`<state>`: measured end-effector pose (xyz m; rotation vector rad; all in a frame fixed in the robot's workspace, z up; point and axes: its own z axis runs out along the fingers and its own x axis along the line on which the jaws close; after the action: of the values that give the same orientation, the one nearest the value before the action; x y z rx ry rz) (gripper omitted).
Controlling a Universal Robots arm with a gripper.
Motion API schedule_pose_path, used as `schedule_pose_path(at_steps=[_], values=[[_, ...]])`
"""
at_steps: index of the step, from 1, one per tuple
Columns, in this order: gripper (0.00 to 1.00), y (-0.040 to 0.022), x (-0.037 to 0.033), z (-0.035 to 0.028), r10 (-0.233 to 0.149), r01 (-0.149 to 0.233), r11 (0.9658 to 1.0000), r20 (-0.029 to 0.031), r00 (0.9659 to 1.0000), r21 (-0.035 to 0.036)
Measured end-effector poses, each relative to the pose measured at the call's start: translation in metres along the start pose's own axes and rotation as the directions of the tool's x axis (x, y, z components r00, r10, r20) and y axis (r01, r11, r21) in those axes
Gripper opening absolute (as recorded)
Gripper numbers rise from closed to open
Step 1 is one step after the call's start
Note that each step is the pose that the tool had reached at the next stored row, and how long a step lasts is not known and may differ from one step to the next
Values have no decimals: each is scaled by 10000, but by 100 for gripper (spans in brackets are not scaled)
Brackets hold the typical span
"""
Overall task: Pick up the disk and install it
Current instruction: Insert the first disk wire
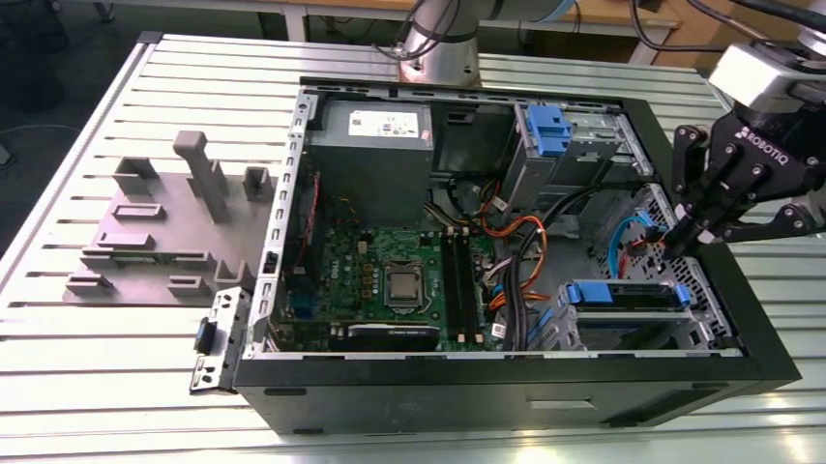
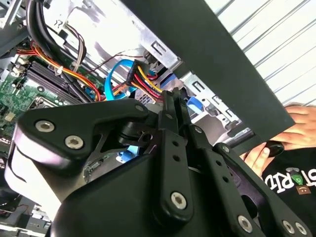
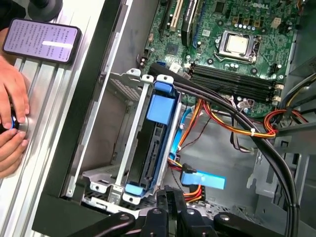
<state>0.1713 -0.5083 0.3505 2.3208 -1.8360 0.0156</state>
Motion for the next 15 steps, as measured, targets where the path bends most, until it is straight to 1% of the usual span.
schedule_pose_path(at_steps=[2,5,6,8,10,11,13,15], values=[[16,19,13,14,6,-6,10000,9,10000,67],[16,51,39,36,12,-13,9999,44,10000,160],[16,67,46,40,14,-15,9998,56,10000,187],[16,104,42,45,20,-22,9997,61,10000,237],[16,112,42,46,75,-77,9997,68,9999,240],[16,113,41,47,161,-163,9996,79,9998,232],[16,112,41,51,437,-439,9988,115,9990,202],[16,112,40,54,713,-716,9973,150,9973,172]])
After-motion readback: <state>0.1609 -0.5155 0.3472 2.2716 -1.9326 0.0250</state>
